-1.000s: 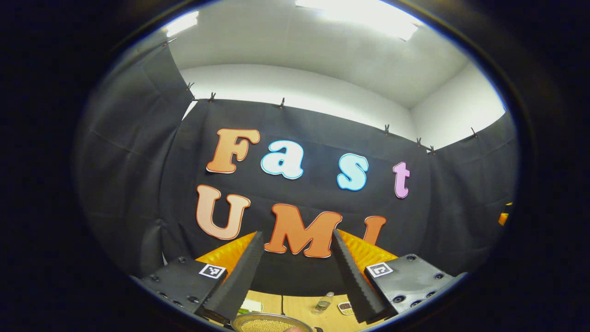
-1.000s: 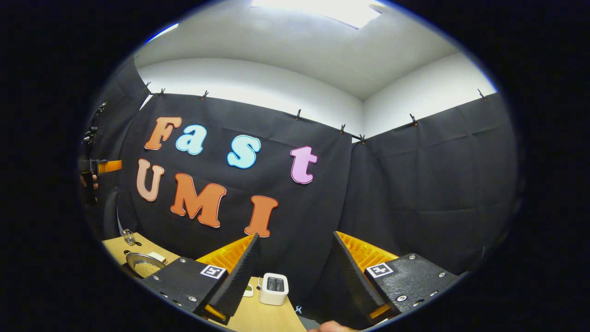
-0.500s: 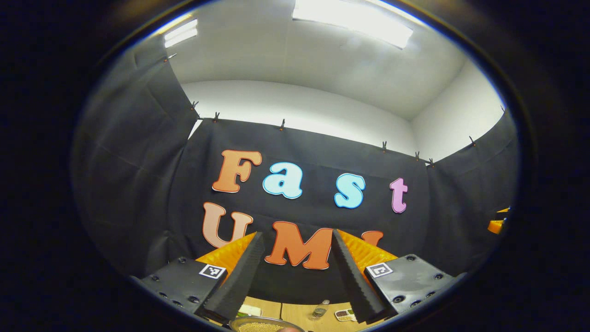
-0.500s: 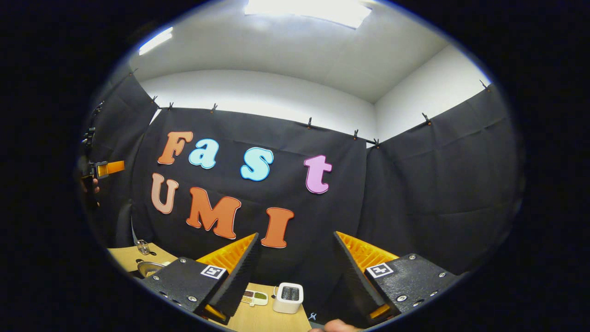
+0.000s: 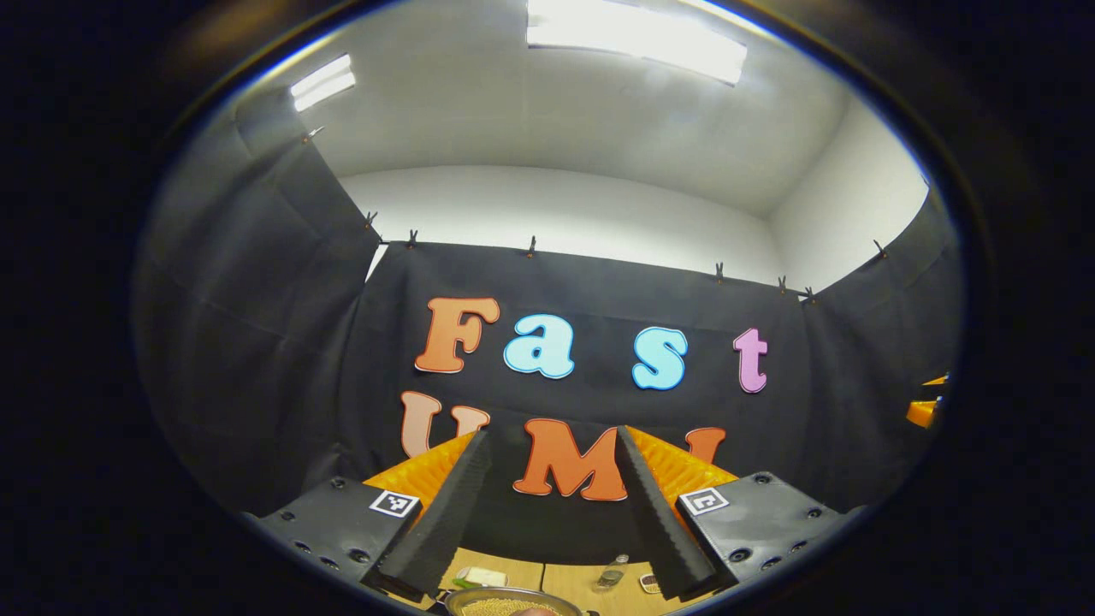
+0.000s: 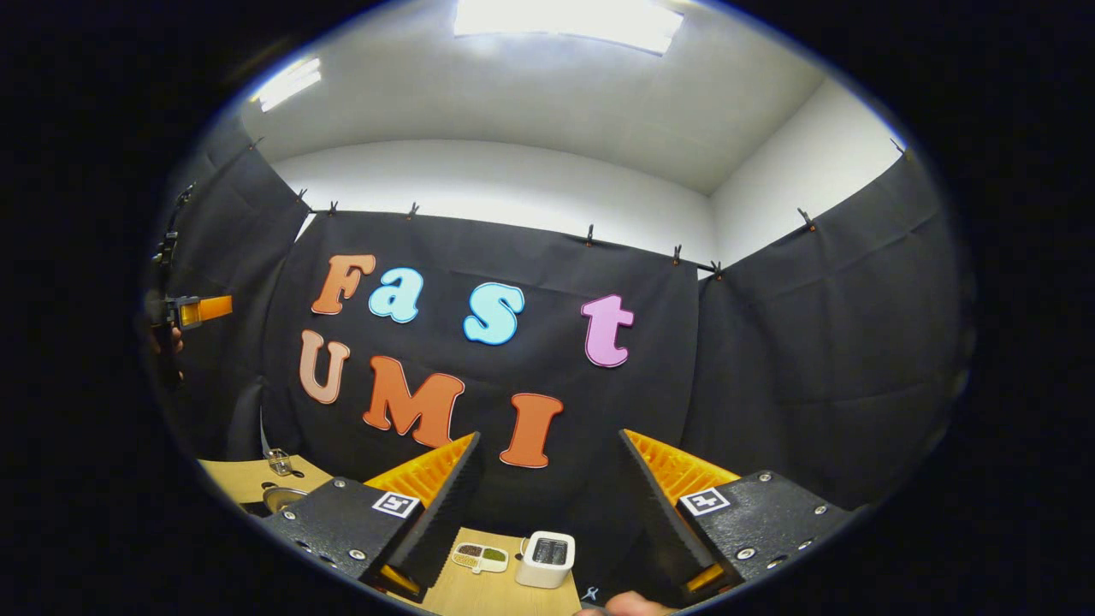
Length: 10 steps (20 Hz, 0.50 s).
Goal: First push the handle of the pot to place it horizontally, then grasp the pot with both hands and set it on the induction cooktop.
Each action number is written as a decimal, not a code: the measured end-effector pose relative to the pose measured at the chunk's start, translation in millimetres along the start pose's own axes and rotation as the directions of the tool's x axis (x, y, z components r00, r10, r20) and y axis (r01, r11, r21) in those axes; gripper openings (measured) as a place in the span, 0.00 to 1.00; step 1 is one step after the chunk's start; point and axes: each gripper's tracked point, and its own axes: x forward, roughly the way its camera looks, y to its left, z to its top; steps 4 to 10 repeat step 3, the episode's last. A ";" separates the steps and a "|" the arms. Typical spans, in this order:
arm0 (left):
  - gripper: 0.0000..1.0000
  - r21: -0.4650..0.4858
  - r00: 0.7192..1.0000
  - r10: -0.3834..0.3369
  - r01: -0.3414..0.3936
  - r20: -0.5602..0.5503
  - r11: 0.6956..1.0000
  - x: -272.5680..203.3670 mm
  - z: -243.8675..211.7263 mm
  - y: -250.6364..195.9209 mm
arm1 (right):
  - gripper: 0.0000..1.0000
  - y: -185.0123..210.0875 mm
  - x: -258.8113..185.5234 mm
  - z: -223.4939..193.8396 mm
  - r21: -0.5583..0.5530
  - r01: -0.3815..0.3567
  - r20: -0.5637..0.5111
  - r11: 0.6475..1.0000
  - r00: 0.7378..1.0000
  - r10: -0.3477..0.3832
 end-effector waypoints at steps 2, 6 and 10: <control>0.95 0.013 1.000 0.005 -0.005 0.000 1.000 -2.5 1.7 -1.5 | 0.95 0.5 -0.1 -2.1 0.005 -0.004 -0.001 1.000 1.000 0.004; 0.94 0.017 1.000 0.004 -0.004 -0.003 1.000 -3.6 0.5 -1.5 | 0.95 0.7 -1.0 -2.5 0.009 -0.007 0.000 1.000 1.000 0.007; 0.94 0.017 1.000 0.004 -0.004 -0.003 1.000 -3.6 0.5 -1.5 | 0.95 0.7 -1.0 -2.5 0.009 -0.007 0.000 1.000 1.000 0.007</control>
